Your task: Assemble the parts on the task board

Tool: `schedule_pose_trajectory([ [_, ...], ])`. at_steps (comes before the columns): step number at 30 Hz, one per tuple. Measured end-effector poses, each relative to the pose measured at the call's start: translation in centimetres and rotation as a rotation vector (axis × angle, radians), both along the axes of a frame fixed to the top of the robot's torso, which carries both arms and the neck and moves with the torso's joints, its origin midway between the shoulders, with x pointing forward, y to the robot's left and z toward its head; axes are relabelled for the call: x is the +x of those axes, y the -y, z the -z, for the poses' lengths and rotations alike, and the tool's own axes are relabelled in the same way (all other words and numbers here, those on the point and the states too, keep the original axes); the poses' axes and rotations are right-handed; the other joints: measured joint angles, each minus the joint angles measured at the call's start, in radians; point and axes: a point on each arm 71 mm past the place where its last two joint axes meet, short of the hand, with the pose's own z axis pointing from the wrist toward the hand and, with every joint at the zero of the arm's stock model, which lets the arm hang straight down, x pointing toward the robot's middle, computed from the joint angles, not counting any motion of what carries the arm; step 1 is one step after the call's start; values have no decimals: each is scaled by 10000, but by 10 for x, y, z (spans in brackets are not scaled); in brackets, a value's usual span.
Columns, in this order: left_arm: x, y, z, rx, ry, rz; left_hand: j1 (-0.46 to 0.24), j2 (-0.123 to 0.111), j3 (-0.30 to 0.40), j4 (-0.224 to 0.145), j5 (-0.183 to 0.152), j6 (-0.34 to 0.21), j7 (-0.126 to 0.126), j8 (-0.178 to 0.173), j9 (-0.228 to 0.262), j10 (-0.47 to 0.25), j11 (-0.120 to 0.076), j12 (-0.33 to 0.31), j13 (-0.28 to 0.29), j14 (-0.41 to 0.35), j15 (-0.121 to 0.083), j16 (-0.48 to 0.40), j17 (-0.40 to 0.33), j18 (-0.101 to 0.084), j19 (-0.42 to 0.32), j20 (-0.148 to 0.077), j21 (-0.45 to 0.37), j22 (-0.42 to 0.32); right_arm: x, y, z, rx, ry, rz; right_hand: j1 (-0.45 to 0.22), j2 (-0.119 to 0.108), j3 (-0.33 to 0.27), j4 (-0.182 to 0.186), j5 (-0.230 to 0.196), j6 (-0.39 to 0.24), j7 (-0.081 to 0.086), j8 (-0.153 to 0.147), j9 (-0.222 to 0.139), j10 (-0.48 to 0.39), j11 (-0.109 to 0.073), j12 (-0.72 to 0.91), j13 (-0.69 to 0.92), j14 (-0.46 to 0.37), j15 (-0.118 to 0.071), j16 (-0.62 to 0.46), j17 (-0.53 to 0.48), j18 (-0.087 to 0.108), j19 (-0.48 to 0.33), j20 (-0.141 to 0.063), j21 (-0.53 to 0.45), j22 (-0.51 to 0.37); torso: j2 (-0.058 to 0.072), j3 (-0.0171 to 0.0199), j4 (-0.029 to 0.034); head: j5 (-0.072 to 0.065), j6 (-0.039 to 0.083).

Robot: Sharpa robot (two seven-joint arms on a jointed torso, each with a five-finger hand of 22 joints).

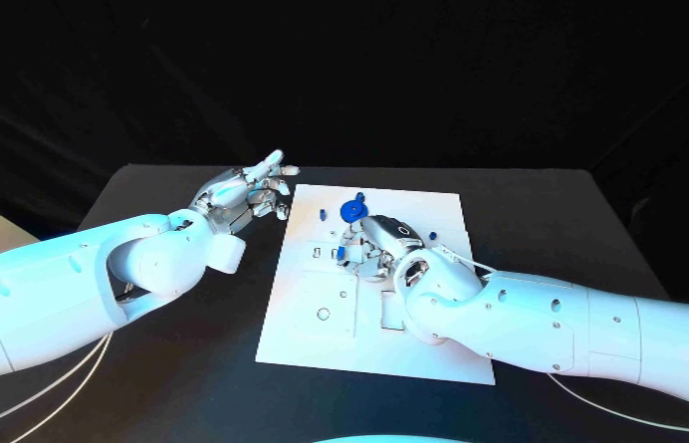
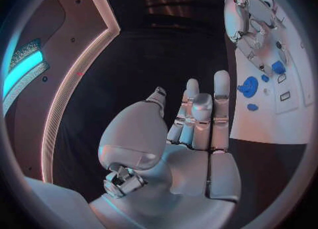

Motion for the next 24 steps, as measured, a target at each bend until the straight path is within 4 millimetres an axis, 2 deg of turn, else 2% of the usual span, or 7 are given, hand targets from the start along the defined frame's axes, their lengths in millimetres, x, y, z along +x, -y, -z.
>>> schedule_pose_trajectory([
  [3,0,0,0,21,4,-3,33,-33,0,0,0,0,0,0,0,0,0,0,-15,0,0,0,0,0,0,0,-39,-12,-1,1,-1,37,9,-10,655,291,-1913,632,-201,-377,169,-390,-234,-149,150,-181,0,7,115,0,0,0,-1,103,0,0,0,2,1,1,0],
  [6,1,-1,0,83,26,5,110,-110,0,0,0,0,0,0,-18,0,0,-37,-40,0,0,0,0,0,0,0,-71,-36,-4,3,-2,94,26,-23,869,345,-2473,870,-226,-413,204,-478,-309,-182,183,-220,0,-7,130,0,-1,0,-1,103,0,-1,-1,5,4,-4,5],
  [10,2,-1,1,345,107,80,295,-295,-34,-131,0,59,-6,134,-30,4,-4,-38,-91,43,-7,23,144,1,41,29,-75,-74,-10,9,-6,265,75,-74,1015,492,-2591,907,-202,-414,205,-479,-336,-182,183,-234,0,-7,130,0,-1,0,-2,174,0,-1,-13,6,-1,-13,10],
  [15,5,0,2,1308,336,422,521,-586,181,-345,0,823,-211,745,187,427,-244,432,17,456,-200,288,587,-2,536,-127,58,250,-17,21,-16,737,163,-280,1317,793,-2470,853,66,-151,160,-517,-346,-233,132,-234,0,-7,130,-38,-2,0,-2,174,0,-2,-46,0,-31,-49,40],
  [19,10,2,-2,2523,559,832,363,-822,431,-148,0,1199,-510,1378,578,669,-485,1000,296,1059,-411,804,1514,-2,1300,-322,750,1325,-22,32,-27,1286,152,-517,1407,883,-2358,856,237,-58,141,-457,-346,-254,110,-258,0,-7,130,-39,-2,0,-2,174,0,-2,-81,-5,-58,-51,44],
  [23,15,6,-8,4143,842,1532,299,-992,675,97,0,1258,-567,1918,1012,754,-570,1272,432,1275,-557,1006,1910,-2,1584,-462,1079,1838,-25,48,-40,1901,26,-628,1485,962,-2225,825,534,5,111,-418,-363,-307,57,-323,1,-7,130,-95,-2,0,-2,174,0,-3,-140,-1,-88,-33,35],
  [24,16,8,-11,4554,917,1734,242,-1049,750,171,0,1297,-619,2070,1150,794,-610,1331,454,1373,-575,1079,2066,-92,1707,-479,1181,2002,-25,52,-43,2050,-21,-621,1485,961,-2225,825,534,5,111,-418,-363,-307,57,-332,1,-7,130,-95,-3,0,-2,174,0,-3,-153,-1,-94,-28,33],
])
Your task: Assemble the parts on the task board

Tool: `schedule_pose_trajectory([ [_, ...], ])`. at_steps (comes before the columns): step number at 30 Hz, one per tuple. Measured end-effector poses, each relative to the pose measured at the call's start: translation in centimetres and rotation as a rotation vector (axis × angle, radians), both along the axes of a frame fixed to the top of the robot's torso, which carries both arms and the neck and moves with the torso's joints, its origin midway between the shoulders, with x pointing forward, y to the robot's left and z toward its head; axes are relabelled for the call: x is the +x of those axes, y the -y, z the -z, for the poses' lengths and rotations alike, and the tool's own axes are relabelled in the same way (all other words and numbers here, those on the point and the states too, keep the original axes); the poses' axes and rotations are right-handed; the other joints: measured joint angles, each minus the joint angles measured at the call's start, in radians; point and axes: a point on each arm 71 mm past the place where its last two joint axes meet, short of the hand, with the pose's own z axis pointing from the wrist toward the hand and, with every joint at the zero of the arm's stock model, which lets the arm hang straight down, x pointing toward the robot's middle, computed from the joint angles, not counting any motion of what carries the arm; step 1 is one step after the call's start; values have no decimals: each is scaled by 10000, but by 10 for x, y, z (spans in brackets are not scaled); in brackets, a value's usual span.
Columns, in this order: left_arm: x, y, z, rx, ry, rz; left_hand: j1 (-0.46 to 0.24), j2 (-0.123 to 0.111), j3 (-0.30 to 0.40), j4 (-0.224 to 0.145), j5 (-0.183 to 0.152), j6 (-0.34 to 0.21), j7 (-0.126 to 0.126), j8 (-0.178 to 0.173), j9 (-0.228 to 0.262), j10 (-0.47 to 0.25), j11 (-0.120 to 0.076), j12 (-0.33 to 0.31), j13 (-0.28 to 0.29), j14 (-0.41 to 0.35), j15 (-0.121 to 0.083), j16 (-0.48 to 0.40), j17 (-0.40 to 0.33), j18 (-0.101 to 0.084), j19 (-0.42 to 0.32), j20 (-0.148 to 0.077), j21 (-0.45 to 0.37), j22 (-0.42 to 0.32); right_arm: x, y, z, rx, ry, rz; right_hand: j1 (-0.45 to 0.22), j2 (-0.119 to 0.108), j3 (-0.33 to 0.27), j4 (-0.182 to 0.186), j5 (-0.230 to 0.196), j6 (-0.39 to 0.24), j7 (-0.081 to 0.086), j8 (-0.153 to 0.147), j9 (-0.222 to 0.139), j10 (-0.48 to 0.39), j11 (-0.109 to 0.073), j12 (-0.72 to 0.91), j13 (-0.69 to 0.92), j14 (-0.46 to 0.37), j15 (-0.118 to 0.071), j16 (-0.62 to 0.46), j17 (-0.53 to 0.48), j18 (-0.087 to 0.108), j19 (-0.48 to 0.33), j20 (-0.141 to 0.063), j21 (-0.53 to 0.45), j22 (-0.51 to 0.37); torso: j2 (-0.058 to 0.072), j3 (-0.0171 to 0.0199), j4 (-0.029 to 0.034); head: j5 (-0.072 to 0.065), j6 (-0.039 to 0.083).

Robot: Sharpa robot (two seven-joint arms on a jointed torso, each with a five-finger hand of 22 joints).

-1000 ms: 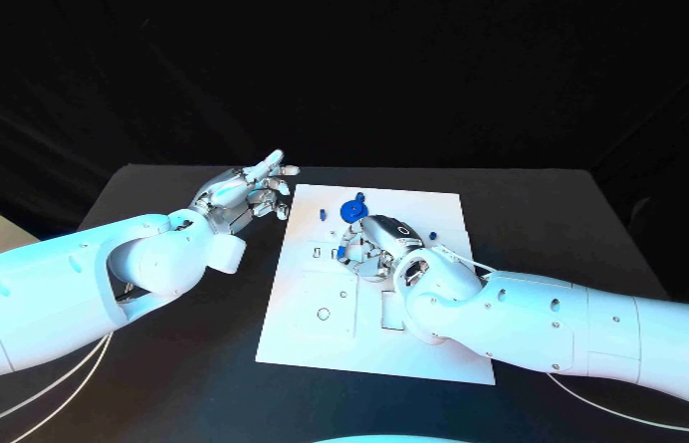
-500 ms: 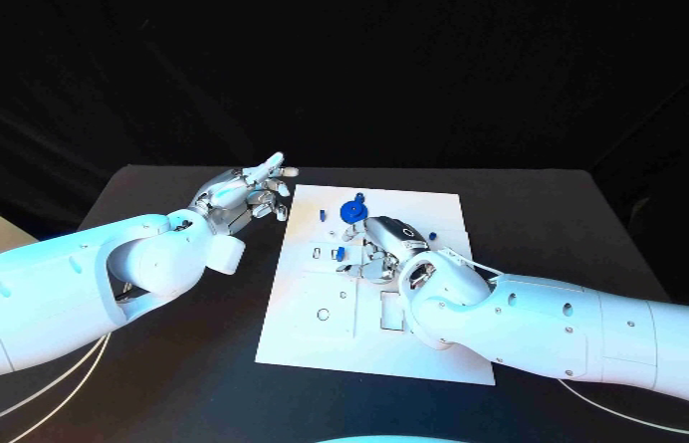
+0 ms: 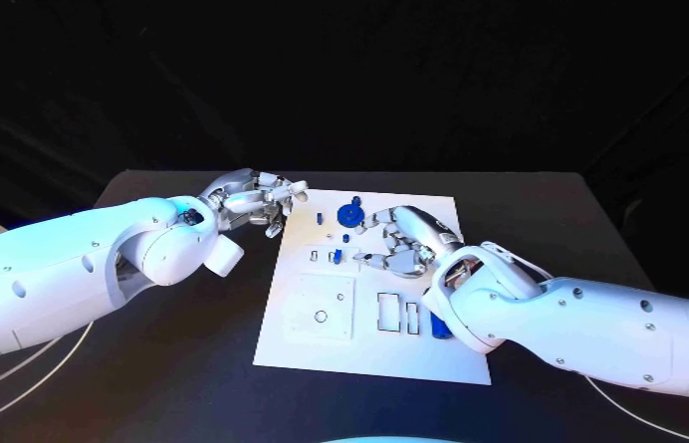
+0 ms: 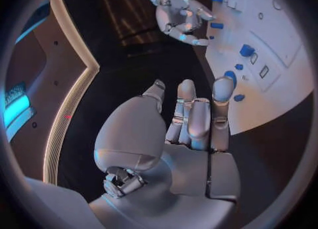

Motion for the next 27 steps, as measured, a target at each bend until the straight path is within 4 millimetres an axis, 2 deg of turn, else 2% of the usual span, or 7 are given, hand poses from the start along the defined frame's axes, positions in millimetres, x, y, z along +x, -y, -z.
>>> schedule_pose_trajectory([
  [5,7,17,-10,2359,341,1113,-128,-128,476,477,0,-56,-191,662,633,177,-178,218,100,311,-141,255,584,-69,304,-132,384,632,0,24,-12,753,-363,195,0,0,29,29,138,35,-35,0,0,-70,0,-51,0,0,0,-39,0,0,0,0,0,-1,-71,12,-8,48,-23],
  [9,14,30,-12,4109,633,1798,-406,-406,841,899,0,-112,-246,1006,1037,228,-228,291,142,437,-192,350,831,-68,469,-185,552,903,3,38,-15,1173,-647,466,0,0,77,20,252,35,-35,39,-15,-70,0,-51,0,0,0,-39,-1,0,0,0,0,-1,-108,30,-13,81,-26],
  [11,17,37,-14,4845,754,2065,-653,-428,906,964,0,-149,-282,1078,1156,228,-228,351,158,482,-189,414,958,-218,552,-200,653,1056,5,45,-15,1321,-772,621,0,0,85,28,252,35,-35,39,-15,-70,0,-51,0,-1,0,-39,0,-1,0,0,0,-1,-125,37,-23,105,-26],
  [15,24,53,-16,6437,871,2662,-1349,-465,803,973,0,-385,-220,1076,1286,228,-228,377,187,668,-141,791,1684,-223,951,-192,1047,1748,9,60,-14,1560,-1003,1004,0,0,91,22,327,35,-35,39,-24,-70,0,-51,0,0,0,-39,-1,-1,0,0,0,-2,-144,51,-43,135,-45],
  [16,25,56,-15,6757,858,2783,-1437,-463,805,975,0,-462,-217,1017,1298,228,-228,405,187,668,-141,873,1732,-313,1036,-182,1147,1911,10,62,-14,1602,-1041,1070,0,0,112,0,327,35,-35,39,-24,-70,0,-51,0,0,0,-39,-1,-1,0,0,0,-2,-147,58,-48,141,-47],
  [23,34,75,-12,8553,748,3413,-1471,-440,737,962,0,-727,-95,685,1283,318,-141,513,342,702,-107,1019,1762,-376,1191,-163,1358,2322,14,72,-13,1800,-1194,1373,0,0,140,28,430,35,-35,39,-35,-70,0,-51,0,0,0,-39,7,0,0,0,0,-2,-155,58,-44,150,-58],
  [27,38,86,-11,9274,707,3660,-1282,-252,957,920,0,-727,-95,534,1279,353,-105,542,421,703,-106,1019,1762,-376,1226,-128,1425,2368,16,75,-14,1879,-1231,1465,0,0,140,28,484,35,-35,39,-35,-70,0,-51,0,0,0,-39,7,-1,0,0,0,-3,-154,58,-33,161,-61],
])
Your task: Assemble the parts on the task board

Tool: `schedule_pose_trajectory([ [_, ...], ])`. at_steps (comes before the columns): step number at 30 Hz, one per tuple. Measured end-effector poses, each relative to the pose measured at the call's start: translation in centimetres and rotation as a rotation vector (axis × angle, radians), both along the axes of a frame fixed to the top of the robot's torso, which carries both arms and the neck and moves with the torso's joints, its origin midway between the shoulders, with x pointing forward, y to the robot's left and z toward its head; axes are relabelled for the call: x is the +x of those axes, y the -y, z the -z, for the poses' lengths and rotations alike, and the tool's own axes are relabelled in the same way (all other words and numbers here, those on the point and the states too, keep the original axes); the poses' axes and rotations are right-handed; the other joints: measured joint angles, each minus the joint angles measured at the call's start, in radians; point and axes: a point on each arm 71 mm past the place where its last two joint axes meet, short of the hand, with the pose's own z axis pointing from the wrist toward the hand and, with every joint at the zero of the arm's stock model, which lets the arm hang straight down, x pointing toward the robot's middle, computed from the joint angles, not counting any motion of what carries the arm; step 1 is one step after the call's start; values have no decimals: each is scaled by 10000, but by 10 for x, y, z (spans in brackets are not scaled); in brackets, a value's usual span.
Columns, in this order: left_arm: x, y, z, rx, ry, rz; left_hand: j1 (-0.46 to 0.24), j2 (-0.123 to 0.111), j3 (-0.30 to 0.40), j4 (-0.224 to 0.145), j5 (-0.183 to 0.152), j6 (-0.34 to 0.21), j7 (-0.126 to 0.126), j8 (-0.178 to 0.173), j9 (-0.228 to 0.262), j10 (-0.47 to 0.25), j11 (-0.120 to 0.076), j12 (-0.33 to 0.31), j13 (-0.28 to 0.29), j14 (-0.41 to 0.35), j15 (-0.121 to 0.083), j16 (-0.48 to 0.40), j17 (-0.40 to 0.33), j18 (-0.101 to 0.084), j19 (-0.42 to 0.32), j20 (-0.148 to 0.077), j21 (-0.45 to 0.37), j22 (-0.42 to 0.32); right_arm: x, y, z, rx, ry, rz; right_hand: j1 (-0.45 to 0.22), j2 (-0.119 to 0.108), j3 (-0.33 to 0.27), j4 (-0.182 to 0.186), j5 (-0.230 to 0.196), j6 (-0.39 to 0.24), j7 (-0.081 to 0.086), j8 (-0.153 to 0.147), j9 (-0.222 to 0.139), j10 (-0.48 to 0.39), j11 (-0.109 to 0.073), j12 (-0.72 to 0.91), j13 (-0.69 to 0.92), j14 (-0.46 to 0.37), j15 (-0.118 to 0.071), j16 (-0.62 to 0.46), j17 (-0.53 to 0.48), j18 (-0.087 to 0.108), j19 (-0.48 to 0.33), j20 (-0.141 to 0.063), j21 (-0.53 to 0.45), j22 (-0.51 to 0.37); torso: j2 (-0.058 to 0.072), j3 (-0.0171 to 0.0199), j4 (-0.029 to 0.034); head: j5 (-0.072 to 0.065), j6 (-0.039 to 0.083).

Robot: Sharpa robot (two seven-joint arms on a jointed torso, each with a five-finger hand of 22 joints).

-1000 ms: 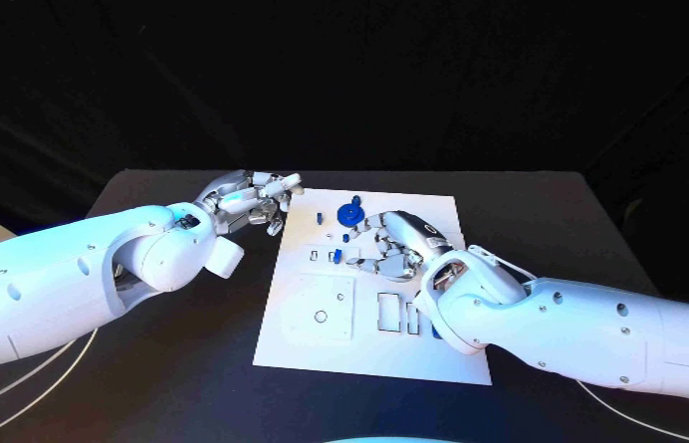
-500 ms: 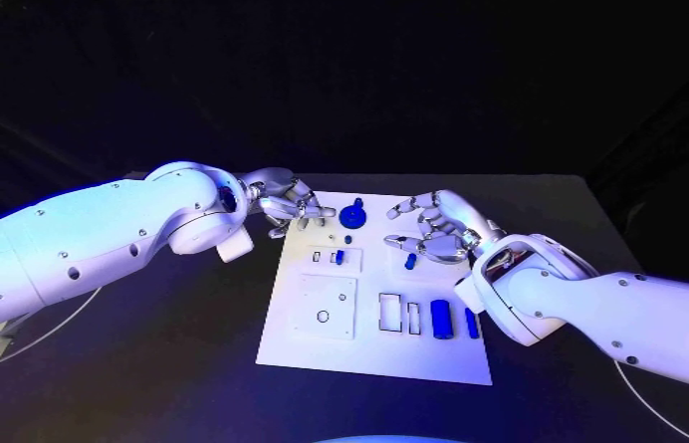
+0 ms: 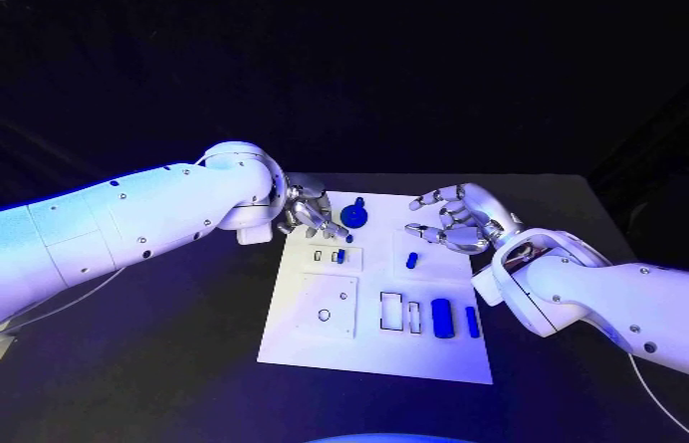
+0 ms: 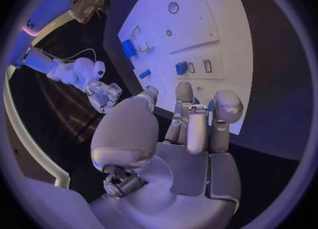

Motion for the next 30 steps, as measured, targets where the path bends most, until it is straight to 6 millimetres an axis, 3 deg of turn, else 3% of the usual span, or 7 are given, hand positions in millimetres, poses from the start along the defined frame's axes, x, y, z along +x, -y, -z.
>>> schedule_pose_trajectory([
  [6,6,10,9,841,-150,168,-37,-145,47,0,0,0,0,-91,0,-44,44,17,-53,21,22,0,-1,1,-65,64,0,-98,4,3,-1,28,-4,130,4,-4,80,-25,117,-1,-1,0,-41,-208,10,-223,0,-1,0,-119,-1,0,0,0,-53,0,5,-13,7,44,-41],
  [11,9,15,13,1267,-278,265,-109,-217,2,44,0,-35,36,-138,0,-92,92,-17,-135,5,66,0,-1,2,-134,55,-1,-206,7,7,-2,47,35,252,65,-66,282,-3,117,-108,101,4,-95,-1076,96,-1073,-87,1,-1,-611,-2,167,0,0,-1436,8,12,-14,0,53,-75],
  [15,11,20,16,1508,-366,341,-109,-217,2,44,0,-36,36,-138,0,-92,92,-17,-135,-3,74,0,-2,2,-133,55,-1,-206,10,10,-3,199,28,381,106,-106,586,-2,159,-333,176,238,-104,-3103,195,-3385,-1932,-454,127,-2030,-534,863,-1067,108,-4764,7,15,-19,-17,53,-98],
  [16,12,22,17,1565,-400,382,-109,-217,2,44,0,-36,36,-138,0,-92,92,-16,-135,-3,74,0,-2,2,-133,55,-1,-206,11,11,-3,285,15,434,104,-108,696,2,176,-392,206,353,-86,-3707,396,-4282,-2733,-897,165,-2658,-1170,1082,-1655,128,-6134,7,17,-19,-19,53,-109],
  [19,12,25,18,1669,-490,461,-148,-256,3,44,0,-35,35,-138,0,-92,92,-16,-135,-3,74,0,-2,3,-165,87,-1,-219,13,12,-4,536,-42,576,91,-250,1072,-8,251,-760,275,709,-5,-4827,495,-5563,-4090,-2590,265,-5071,-3459,1654,-3476,236,-10500,-1390,23,-18,-18,37,-128],
  [23,13,27,20,1796,-630,537,-148,-256,3,44,0,-35,35,-138,0,-92,92,-17,-135,-3,74,0,-2,2,-165,87,-1,-222,17,15,-4,957,-181,826,-5,-346,1599,-40,299,-1187,338,1261,88,-5301,492,-6566,-5689,-3923,406,-7368,-5156,1653,-3970,393,-12367,-2812,25,-18,-17,25,-155],
  [30,12,31,22,1875,-851,696,-148,-256,3,43,0,-35,36,-193,0,-92,91,-16,-135,-3,74,-1,-3,3,-165,87,-1,-221,21,18,-5,1483,-379,1142,-318,-659,2422,-43,445,-1308,305,1823,45,-5026,649,-8593,-8843,-4293,786,-11060,-7044,1646,-4111,718,-14790,-5824,24,-17,-12,-11,-210],
])
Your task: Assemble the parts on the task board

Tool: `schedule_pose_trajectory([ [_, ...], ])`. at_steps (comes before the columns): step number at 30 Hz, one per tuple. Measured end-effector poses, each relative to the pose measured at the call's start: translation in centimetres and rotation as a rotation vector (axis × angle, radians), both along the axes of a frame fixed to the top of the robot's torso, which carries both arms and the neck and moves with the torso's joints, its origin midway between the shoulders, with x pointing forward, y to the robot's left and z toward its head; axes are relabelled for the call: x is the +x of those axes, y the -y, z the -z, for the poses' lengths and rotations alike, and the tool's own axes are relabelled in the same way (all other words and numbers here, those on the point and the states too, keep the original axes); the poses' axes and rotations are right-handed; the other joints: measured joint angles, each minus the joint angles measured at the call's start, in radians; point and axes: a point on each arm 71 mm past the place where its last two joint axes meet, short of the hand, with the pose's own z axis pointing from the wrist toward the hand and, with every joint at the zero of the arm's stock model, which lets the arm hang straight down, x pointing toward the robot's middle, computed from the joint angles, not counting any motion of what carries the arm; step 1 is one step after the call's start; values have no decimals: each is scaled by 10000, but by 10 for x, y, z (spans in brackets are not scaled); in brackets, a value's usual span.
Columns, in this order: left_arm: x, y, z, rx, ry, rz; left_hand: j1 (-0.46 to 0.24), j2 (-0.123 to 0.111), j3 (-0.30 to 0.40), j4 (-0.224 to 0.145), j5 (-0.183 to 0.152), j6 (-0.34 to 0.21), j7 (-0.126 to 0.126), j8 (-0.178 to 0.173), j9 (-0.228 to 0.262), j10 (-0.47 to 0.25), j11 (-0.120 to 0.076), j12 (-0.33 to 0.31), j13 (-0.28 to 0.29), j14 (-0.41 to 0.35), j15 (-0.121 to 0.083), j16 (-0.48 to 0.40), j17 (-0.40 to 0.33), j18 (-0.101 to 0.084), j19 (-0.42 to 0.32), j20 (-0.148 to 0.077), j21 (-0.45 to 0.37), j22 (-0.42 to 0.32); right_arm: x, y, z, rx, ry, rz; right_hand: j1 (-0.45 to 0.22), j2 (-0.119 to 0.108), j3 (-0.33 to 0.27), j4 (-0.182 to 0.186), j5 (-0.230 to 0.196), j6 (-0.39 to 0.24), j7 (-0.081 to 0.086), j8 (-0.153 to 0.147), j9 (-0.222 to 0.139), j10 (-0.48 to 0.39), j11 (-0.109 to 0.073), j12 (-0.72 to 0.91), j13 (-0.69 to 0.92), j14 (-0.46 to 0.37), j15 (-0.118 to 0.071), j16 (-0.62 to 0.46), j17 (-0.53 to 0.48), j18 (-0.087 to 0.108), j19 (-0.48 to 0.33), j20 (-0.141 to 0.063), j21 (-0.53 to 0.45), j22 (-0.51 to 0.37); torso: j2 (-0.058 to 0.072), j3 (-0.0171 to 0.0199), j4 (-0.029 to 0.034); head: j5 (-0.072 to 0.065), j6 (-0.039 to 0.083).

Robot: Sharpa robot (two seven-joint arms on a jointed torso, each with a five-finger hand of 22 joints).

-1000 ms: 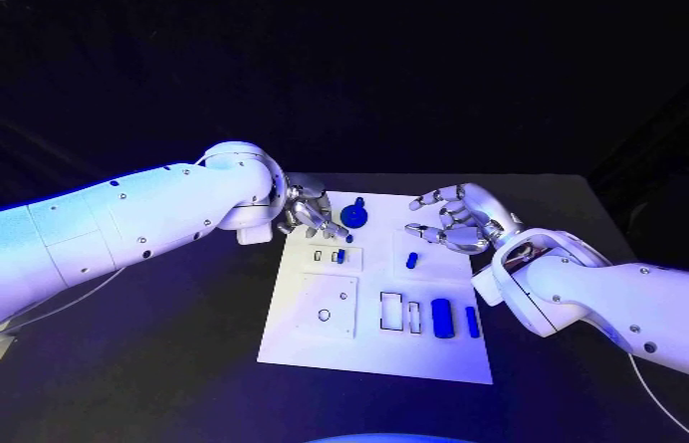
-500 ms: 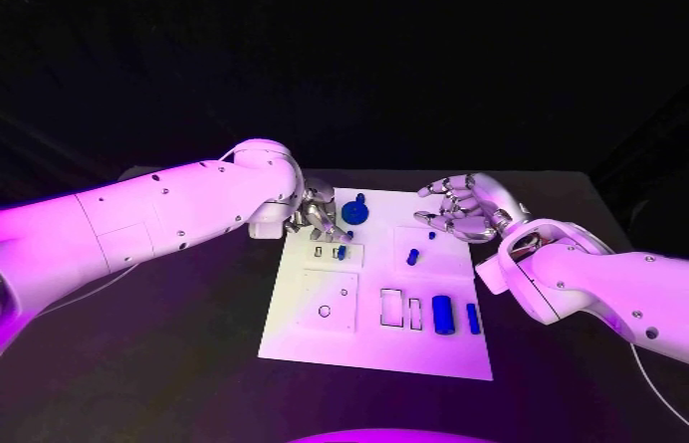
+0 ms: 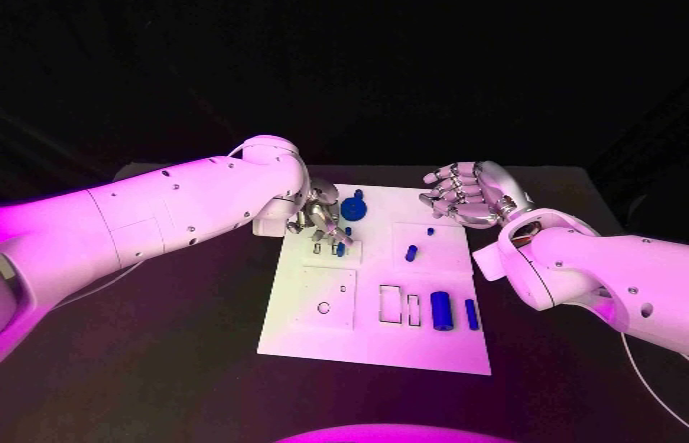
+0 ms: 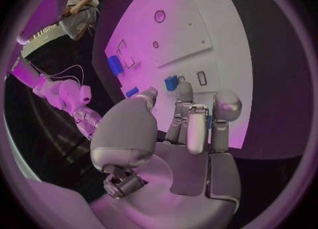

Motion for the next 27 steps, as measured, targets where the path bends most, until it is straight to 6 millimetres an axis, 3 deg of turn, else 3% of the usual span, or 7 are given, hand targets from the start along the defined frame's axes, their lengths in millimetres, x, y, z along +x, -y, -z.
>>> schedule_pose_trajectory([
  [5,0,3,1,22,-185,79,0,0,0,0,0,0,0,0,0,-75,0,0,0,0,0,0,0,1,0,0,0,0,2,0,0,280,-123,102,-106,-106,253,-92,39,2,2,39,-203,309,156,-832,-1468,94,91,-1455,-783,-2,-121,193,-215,-1756,-7,1,0,-9,-18],
  [8,1,4,3,46,-270,81,0,0,0,0,0,0,0,0,0,-75,0,0,0,0,0,0,-1,1,0,0,0,0,2,0,0,395,-165,133,-118,-118,305,-144,95,2,2,39,-302,419,138,-1089,-2035,165,161,-1945,-1070,-3,-158,230,-216,-2535,-9,1,0,-10,-28],
  [27,3,6,13,206,-567,72,151,151,104,-48,0,3,2,-77,18,-74,-1,0,37,0,0,0,-2,2,-36,36,-41,-22,4,1,1,672,-325,241,-118,-118,338,-177,173,2,2,38,-395,454,171,-1192,-2456,202,197,-2246,-1248,-4,-123,265,-215,-3167,-17,0,11,-12,-57],
])
